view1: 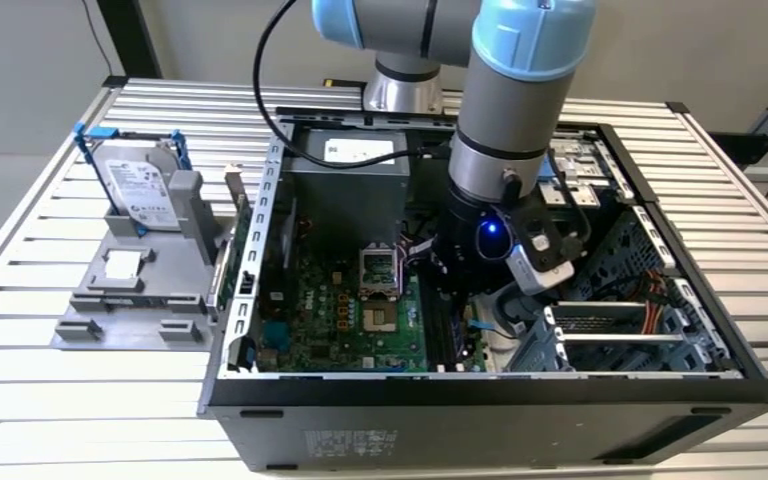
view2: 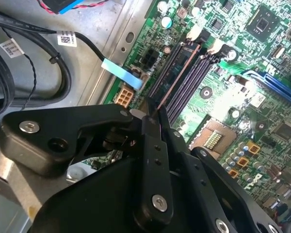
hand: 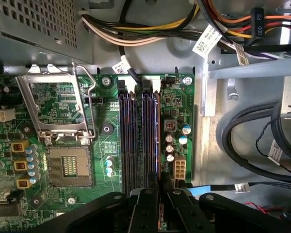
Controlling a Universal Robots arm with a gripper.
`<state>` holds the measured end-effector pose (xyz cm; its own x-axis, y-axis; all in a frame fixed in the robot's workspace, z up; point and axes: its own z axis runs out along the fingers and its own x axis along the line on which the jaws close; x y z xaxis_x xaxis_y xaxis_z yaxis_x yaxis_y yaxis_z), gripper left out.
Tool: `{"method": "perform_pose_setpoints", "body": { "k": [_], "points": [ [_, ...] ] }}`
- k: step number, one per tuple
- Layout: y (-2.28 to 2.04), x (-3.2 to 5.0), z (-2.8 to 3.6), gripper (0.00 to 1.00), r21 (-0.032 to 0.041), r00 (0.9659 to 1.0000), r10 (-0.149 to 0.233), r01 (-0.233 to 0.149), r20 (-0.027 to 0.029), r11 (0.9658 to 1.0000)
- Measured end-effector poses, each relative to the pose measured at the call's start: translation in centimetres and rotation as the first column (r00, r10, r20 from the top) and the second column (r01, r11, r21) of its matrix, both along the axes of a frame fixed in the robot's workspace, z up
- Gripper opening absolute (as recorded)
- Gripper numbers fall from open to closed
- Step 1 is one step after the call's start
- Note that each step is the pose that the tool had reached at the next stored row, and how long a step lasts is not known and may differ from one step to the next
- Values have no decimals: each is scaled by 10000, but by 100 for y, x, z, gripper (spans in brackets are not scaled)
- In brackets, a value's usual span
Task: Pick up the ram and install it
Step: 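Insert the ram into the slot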
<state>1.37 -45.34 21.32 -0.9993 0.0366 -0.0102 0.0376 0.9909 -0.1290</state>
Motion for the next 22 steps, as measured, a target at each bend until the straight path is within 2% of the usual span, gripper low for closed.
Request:
{"method": "perform_pose_setpoints", "body": {
  "k": [2,8,9,12,17,20,22],
  "points": [
    [-5,0,-12,0,20,10000,-1,1,2,10000],
    [-8,0,-11,0,5,10000,-1,1,-1,10000],
    [-8,0,-11,100,5,10000,-1,1,-1,10000],
    [-10,0,6,100,3,10000,-18,18,-5,10000],
    [-10,0,179,100,9,9999,-136,136,-39,9999],
    [-11,0,214,100,18,9999,-144,144,-67,9999],
    [-10,0,217,100,26,9999,-144,144,-67,9999]
  ]
}}
